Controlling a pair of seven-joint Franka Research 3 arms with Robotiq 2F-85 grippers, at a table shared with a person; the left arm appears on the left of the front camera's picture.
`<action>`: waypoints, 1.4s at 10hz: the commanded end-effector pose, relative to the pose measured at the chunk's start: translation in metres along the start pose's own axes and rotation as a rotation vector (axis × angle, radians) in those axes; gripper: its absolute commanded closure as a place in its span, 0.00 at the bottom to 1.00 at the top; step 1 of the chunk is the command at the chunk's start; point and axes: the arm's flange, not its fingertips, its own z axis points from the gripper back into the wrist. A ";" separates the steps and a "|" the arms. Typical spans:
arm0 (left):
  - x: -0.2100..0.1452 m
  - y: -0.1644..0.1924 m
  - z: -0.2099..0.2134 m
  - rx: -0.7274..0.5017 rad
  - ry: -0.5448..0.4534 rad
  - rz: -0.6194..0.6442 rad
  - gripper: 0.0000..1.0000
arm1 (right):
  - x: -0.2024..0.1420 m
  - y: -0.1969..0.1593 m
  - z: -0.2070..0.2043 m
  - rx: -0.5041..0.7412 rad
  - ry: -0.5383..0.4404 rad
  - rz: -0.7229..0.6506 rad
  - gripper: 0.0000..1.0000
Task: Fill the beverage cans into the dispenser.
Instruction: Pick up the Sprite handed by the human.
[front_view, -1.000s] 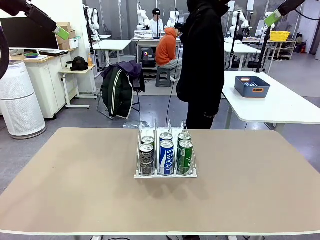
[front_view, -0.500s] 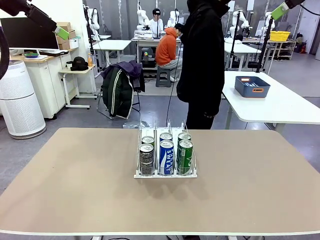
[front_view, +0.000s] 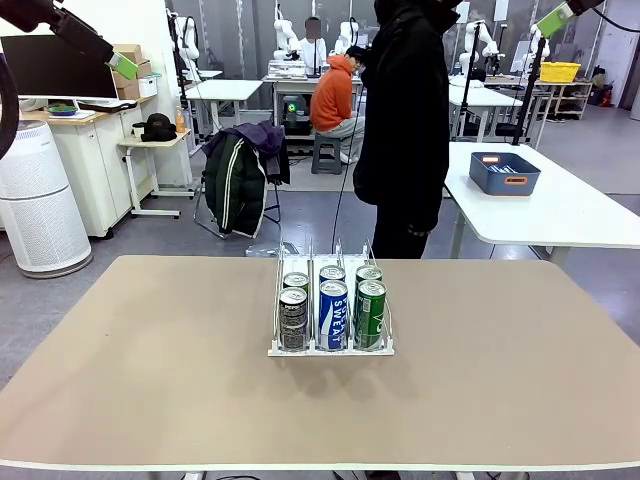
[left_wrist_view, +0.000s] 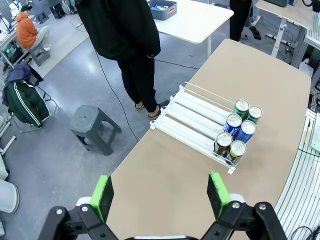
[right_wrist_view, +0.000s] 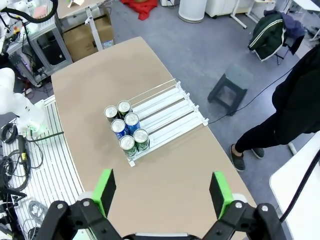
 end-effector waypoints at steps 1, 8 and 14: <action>0.016 -0.017 0.024 0.007 0.036 0.008 0.00 | -0.001 0.001 0.002 -0.009 0.006 0.002 0.00; 0.076 -0.048 0.080 -0.142 -0.001 0.092 0.00 | -0.001 0.001 0.002 -0.009 0.006 0.002 0.00; 0.076 -0.049 0.083 -0.129 -0.003 0.084 0.00 | -0.001 0.001 0.002 -0.009 0.006 0.002 0.00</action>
